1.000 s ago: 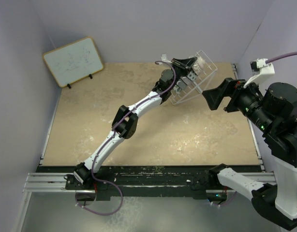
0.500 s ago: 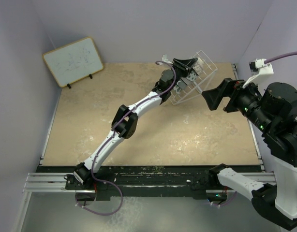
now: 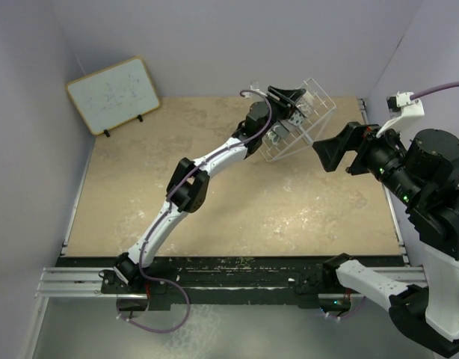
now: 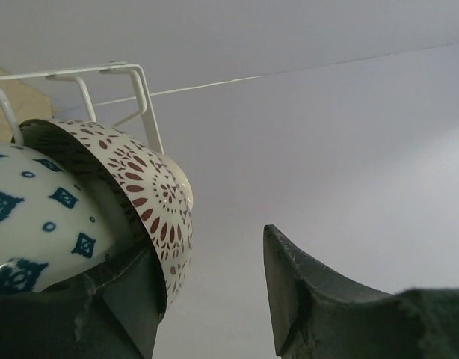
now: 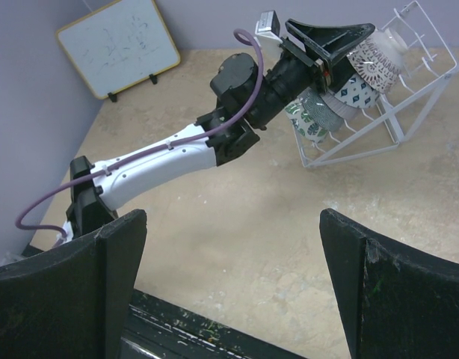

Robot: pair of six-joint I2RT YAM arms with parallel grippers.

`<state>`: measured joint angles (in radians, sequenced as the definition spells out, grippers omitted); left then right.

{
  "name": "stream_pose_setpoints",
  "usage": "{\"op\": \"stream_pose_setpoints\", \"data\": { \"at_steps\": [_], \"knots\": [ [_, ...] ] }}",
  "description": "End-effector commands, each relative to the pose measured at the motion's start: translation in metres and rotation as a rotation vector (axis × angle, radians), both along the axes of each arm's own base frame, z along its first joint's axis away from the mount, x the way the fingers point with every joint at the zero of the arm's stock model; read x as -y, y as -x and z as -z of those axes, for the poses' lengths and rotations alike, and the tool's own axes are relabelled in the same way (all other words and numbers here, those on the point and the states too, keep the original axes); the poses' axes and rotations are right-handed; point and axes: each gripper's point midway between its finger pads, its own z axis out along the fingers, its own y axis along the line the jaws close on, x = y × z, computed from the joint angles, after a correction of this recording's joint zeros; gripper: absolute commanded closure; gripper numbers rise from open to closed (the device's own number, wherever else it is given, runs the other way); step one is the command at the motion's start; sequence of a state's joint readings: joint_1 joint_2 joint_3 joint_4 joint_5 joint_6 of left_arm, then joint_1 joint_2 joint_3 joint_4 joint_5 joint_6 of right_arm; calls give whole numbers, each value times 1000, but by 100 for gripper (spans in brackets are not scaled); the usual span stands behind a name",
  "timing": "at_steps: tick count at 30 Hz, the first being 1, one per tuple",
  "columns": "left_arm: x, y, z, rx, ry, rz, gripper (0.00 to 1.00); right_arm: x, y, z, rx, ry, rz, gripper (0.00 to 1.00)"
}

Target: Load the bowls into the dish rack

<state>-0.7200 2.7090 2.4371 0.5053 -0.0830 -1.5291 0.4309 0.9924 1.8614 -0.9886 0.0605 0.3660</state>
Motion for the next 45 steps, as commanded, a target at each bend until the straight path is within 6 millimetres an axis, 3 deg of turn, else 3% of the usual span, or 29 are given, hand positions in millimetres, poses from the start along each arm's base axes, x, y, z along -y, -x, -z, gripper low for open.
{"op": "stream_pose_setpoints", "data": {
  "at_steps": [1,12,25,30,35,40,45],
  "knots": [
    [-19,9,-71,60,30,-5,44,0,-1,-13,48,-9,-5,0],
    [-27,13,-79,38,-15,-7,34,-1,-1,-15,49,-17,-8,0],
    [-47,16,-70,-33,-137,-4,1,-3,-1,-17,52,-30,-12,0],
    [-58,22,-57,-62,-159,3,1,-3,0,-17,52,-38,-15,0],
    [-69,34,-67,-33,-189,9,1,-3,1,-18,55,-43,-14,0],
    [-84,56,-82,13,-275,27,1,-2,5,-23,64,-57,-14,0],
    [-102,86,-76,58,-467,66,1,-3,8,-21,57,-72,-18,0]
  ]
}}
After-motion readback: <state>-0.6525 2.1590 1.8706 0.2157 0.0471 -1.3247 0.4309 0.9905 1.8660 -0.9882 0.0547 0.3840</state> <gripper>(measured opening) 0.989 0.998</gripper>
